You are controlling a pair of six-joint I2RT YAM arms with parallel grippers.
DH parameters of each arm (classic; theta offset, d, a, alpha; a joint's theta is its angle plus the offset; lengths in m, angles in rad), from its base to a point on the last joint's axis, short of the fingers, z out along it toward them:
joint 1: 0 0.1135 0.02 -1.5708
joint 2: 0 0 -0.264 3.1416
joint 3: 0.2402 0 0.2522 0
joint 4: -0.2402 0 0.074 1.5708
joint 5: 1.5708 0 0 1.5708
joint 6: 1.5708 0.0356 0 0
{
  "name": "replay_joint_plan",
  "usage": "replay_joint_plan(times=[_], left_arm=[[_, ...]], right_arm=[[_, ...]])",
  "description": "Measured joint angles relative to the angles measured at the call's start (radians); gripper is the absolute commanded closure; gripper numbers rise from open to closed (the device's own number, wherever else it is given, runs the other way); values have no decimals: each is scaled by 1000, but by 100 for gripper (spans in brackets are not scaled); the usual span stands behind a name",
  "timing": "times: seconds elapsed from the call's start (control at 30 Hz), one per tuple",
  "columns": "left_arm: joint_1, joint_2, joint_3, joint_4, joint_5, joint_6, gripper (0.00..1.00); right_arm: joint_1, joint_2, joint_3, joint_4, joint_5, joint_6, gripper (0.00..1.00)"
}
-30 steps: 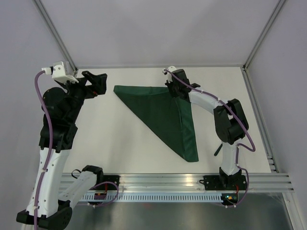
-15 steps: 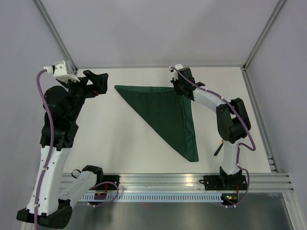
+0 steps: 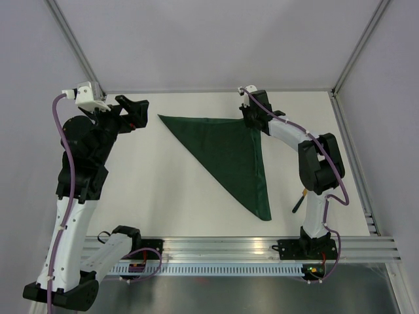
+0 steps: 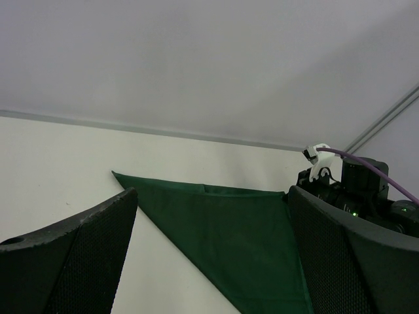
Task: Fold the napkin, place the utensils inside, and roll it up
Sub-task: Fold the napkin
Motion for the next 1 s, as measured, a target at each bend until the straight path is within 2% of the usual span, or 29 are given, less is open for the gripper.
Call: replay_joint_plan(times=[1.0], left_arm=[[0, 11, -6, 15, 1, 0, 0]], right_arm=[[-21, 33, 59, -3, 5, 2, 100]])
